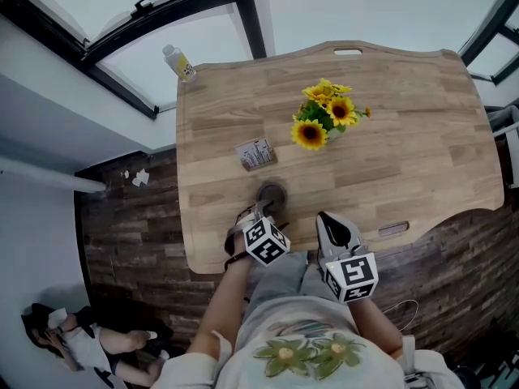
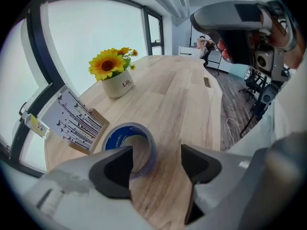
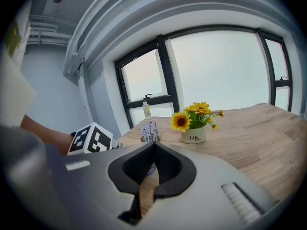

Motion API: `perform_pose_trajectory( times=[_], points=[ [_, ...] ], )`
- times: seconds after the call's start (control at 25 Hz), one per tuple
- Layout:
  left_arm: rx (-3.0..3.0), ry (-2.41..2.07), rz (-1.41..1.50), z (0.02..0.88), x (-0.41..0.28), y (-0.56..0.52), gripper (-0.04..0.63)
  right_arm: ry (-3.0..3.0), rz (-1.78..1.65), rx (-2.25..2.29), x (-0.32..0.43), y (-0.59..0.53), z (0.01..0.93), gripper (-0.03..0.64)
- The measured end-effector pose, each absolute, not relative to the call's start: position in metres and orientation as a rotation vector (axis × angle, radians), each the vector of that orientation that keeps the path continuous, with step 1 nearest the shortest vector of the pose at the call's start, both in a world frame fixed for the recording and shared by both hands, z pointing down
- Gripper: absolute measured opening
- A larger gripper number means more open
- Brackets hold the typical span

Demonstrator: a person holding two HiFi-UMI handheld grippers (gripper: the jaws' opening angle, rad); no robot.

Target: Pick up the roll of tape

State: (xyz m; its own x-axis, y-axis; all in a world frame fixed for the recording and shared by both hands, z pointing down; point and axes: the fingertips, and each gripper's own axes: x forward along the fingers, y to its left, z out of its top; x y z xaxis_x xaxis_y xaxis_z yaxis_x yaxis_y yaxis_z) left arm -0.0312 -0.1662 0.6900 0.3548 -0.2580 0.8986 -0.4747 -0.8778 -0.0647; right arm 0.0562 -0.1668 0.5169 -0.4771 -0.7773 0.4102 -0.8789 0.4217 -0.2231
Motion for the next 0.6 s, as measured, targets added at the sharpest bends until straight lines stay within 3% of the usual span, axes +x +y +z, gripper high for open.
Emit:
perform_pose_trajectory(
  times=[0.4,0.6],
  points=[
    [2.365,-0.593,1.633,0.711,-0.03,-0.163,0.298,-2.418,0.617,1.451,0.061,-0.177,0.526,0.0],
    [2.373,-0.686,1.689,0.711,-0.037,-0.176,0.155,-2.412,0.624,1.456,0.063,-0.18,0.528,0.0]
  ],
)
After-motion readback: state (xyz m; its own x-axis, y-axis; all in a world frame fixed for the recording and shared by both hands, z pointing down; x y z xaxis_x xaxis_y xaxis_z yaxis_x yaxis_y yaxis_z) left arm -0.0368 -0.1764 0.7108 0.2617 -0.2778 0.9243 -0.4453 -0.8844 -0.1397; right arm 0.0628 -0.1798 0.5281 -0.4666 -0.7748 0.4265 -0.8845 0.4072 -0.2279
